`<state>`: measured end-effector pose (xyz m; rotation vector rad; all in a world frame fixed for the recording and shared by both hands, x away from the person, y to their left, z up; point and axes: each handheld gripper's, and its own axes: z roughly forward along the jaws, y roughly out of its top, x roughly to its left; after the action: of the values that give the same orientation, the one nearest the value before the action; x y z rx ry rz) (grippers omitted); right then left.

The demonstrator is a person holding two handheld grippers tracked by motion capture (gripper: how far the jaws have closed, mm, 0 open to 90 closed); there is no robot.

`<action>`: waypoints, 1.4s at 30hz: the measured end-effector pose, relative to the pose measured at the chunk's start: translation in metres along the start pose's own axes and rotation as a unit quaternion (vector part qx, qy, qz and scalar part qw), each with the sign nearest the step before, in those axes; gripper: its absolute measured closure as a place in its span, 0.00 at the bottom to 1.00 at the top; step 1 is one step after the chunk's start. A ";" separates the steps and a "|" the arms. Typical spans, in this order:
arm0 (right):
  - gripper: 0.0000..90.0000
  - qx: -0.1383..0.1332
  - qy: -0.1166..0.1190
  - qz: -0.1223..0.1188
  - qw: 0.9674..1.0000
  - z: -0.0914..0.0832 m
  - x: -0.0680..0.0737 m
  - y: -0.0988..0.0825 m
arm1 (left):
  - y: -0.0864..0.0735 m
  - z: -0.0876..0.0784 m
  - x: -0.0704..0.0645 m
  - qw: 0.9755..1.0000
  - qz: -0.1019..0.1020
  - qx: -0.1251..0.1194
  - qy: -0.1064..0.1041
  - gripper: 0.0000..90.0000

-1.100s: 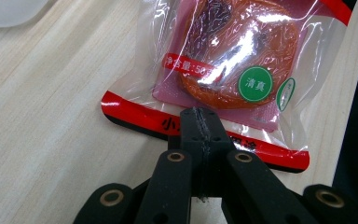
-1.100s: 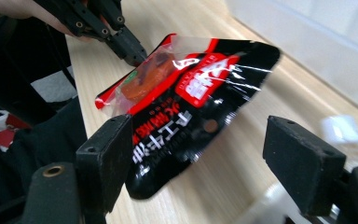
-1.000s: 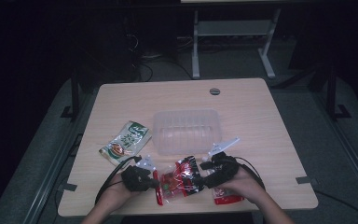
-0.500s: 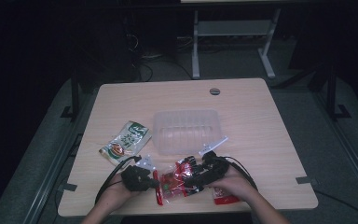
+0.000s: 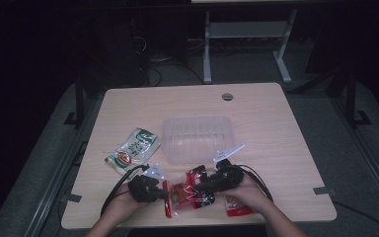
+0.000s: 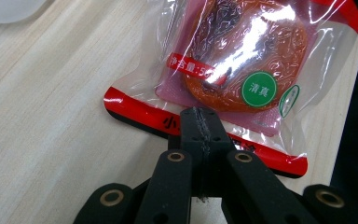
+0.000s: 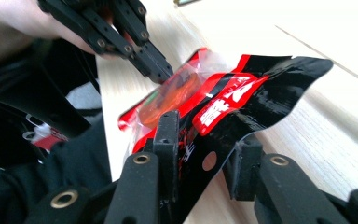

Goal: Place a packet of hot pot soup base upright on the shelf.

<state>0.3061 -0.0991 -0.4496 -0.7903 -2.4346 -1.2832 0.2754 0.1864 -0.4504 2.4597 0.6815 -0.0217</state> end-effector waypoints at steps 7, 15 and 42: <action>0.87 -0.007 0.017 -0.007 1.000 -0.001 0.001 0.003 | 0.000 0.000 0.000 1.000 -0.001 -0.001 0.000 1.00; 0.99 -0.012 0.034 -0.013 0.999 0.000 0.004 0.004 | 0.000 -0.001 0.000 1.000 0.006 0.005 0.002 1.00; 1.00 -0.114 0.105 -0.027 0.988 -0.021 0.015 0.023 | 0.004 -0.019 -0.006 0.997 0.008 -0.071 0.002 0.94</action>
<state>0.3067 -0.1010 -0.4149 -0.6120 -2.1842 -1.5991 0.2695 0.1906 -0.4313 2.3291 0.6424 0.0358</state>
